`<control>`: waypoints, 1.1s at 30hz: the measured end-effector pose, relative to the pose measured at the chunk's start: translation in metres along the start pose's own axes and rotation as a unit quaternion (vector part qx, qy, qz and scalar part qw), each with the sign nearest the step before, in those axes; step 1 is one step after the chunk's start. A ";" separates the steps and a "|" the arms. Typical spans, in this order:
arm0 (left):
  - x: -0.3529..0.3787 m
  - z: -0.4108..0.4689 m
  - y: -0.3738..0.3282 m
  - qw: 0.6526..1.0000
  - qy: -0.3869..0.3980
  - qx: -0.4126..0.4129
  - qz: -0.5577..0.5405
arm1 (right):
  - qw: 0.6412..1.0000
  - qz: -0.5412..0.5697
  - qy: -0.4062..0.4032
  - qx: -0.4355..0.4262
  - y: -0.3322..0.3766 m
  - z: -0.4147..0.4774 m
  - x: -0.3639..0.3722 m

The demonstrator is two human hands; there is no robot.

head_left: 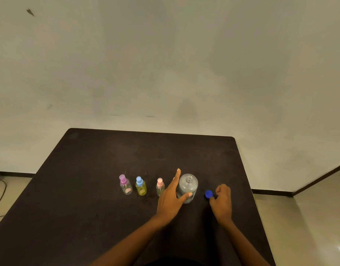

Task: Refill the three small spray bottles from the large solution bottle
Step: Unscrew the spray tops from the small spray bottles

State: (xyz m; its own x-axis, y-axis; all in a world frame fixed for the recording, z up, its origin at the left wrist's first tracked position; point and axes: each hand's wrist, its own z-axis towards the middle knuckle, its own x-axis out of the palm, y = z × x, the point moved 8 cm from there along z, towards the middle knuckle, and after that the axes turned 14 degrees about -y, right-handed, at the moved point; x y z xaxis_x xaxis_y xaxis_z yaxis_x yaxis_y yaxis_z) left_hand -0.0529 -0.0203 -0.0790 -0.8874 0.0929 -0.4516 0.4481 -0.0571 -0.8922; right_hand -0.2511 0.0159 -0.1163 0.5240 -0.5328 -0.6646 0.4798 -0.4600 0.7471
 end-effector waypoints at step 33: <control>-0.095 -0.026 0.017 0.991 0.032 -0.045 -0.123 | 0.969 0.146 0.190 -0.064 0.182 -0.099 0.045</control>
State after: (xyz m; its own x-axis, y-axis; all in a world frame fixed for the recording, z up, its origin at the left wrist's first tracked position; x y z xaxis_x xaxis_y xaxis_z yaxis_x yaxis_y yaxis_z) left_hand 0.0423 -0.0039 -0.0514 -0.9634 0.1558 -0.2181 0.2301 0.0636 -0.9711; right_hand -0.0707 -0.0219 -0.0115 0.8606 -0.3151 -0.4002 0.3424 -0.2239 0.9125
